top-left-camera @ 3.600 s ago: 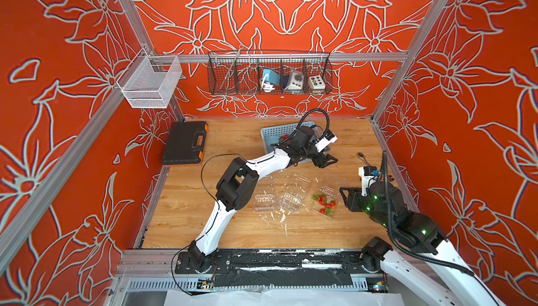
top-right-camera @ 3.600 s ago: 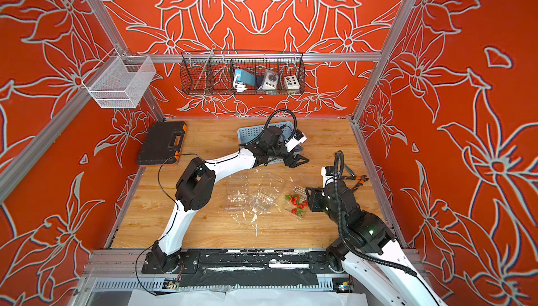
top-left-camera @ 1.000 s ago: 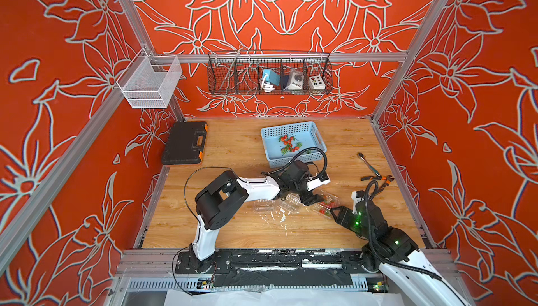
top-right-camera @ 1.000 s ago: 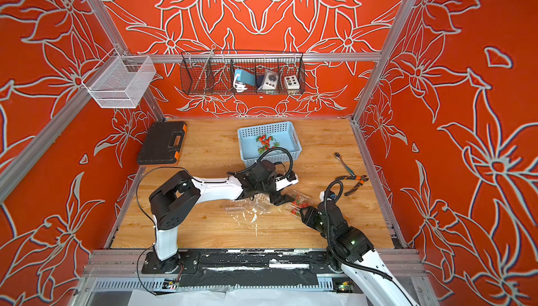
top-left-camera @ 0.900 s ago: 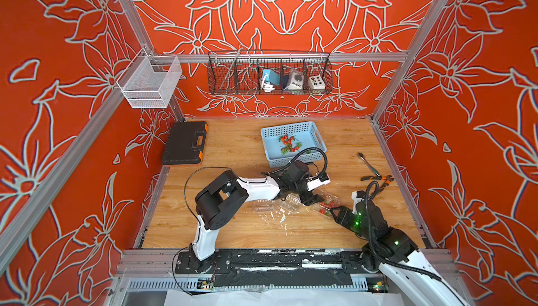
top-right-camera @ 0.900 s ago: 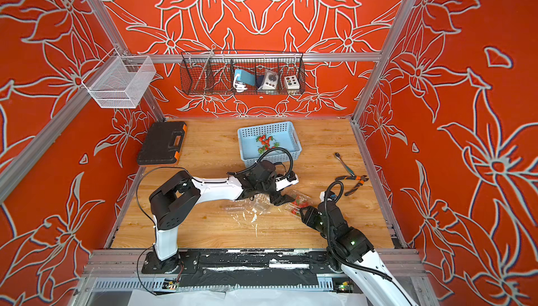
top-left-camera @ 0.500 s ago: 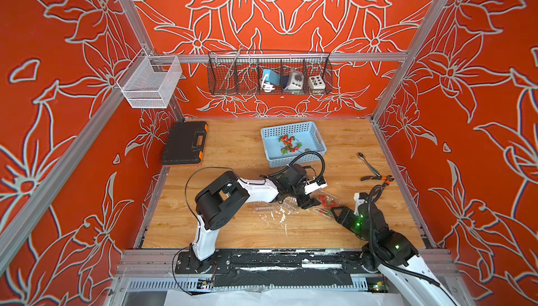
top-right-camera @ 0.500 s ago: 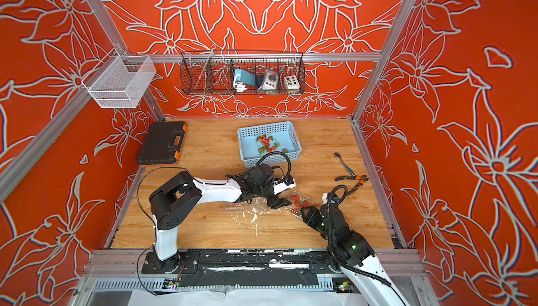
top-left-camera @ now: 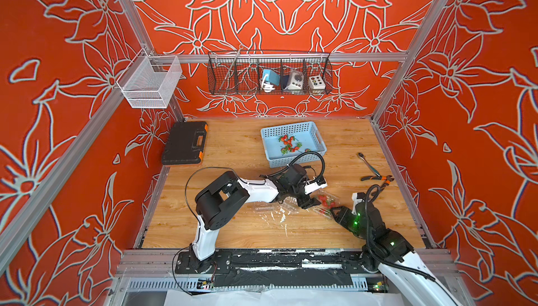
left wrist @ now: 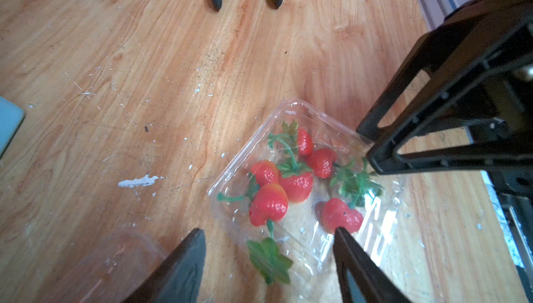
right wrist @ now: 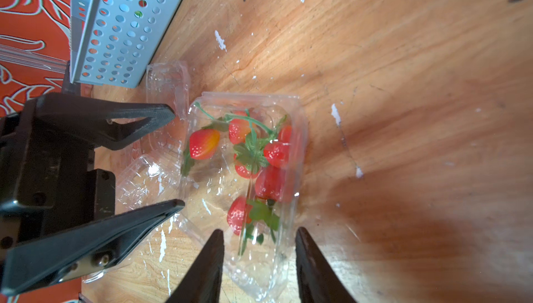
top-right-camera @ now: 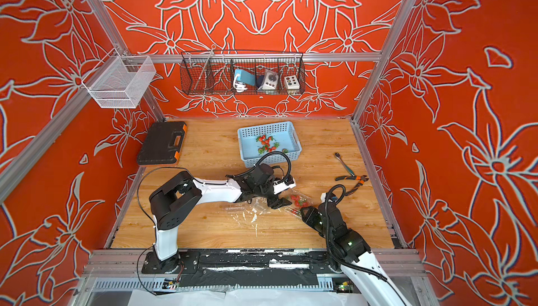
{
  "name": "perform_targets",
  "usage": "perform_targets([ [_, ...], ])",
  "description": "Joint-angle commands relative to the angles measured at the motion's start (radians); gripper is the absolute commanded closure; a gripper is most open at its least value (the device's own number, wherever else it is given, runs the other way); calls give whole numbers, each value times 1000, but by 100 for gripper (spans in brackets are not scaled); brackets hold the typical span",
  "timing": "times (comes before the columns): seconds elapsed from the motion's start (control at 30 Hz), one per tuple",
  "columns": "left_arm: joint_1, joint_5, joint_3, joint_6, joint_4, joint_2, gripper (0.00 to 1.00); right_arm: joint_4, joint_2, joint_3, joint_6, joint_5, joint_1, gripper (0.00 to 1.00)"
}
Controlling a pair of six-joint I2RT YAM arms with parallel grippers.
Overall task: Pack strawberries into containers
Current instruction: Close the packing box at the center of the board.
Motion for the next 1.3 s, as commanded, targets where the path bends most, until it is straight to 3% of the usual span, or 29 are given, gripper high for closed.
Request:
perform_targets([
  [0.0,-4,-4,-13,15,3,2,31,61,24,-61,15,-29,-6,58],
  [0.3,-4,-2,-22,12,11,-3,31,21,16,-82,-2,-38,-7,57],
  [0.73,-4,-4,-29,16,12,-9,32,-22,-24,-123,2,-61,-7,65],
  [0.97,-4,-4,-32,15,15,-11,32,-56,-57,-139,17,-76,-6,59],
  [1.27,-4,-1,-44,11,29,-13,32,-3,58,-138,19,-82,1,58],
])
